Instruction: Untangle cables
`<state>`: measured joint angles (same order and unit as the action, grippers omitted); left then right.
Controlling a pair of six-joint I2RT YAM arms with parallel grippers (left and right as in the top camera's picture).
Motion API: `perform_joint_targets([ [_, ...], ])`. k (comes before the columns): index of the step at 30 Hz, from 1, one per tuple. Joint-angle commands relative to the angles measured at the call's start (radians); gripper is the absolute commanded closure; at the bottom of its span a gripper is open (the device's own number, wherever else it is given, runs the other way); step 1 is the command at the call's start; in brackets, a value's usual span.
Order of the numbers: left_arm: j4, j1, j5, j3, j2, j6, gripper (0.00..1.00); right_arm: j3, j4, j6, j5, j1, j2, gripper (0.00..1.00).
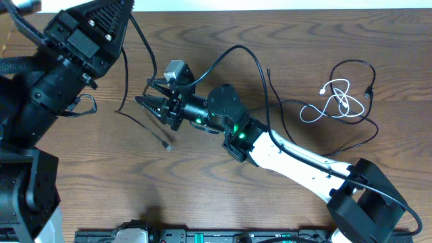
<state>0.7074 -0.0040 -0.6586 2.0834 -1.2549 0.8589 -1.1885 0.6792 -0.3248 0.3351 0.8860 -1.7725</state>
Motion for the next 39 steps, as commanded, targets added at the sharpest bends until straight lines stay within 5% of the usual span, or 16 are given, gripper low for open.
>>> perform_joint_targets([
  [1, -0.005, -0.004, -0.055, 0.002, 0.002, 0.03, 0.93, -0.01, 0.014, 0.015, -0.054, 0.006, -0.002, 0.57],
  [14, -0.005, -0.004, -0.093, 0.002, 0.002, 0.041, 0.93, -0.024, 0.026, 0.016, -0.072, 0.005, -0.002, 0.74],
  [18, -0.005, -0.004, -0.093, 0.002, 0.002, 0.041, 0.93, -0.037, 0.024, 0.034, -0.074, 0.004, -0.002, 0.99],
  [25, -0.004, -0.004, -0.061, 0.002, 0.001, 0.02, 0.92, -0.04, -0.009, 0.034, -0.071, 0.001, -0.002, 0.99],
  [31, 0.056, 0.017, 0.191, 0.002, 0.001, -0.116, 0.93, -0.04, -0.161, -0.026, -0.075, -0.065, 0.013, 0.99],
  [39, 0.238, 0.027, 0.805, 0.002, -0.025, -0.234, 0.92, -0.04, -0.339, -0.037, -0.08, -0.165, 0.154, 0.99],
])
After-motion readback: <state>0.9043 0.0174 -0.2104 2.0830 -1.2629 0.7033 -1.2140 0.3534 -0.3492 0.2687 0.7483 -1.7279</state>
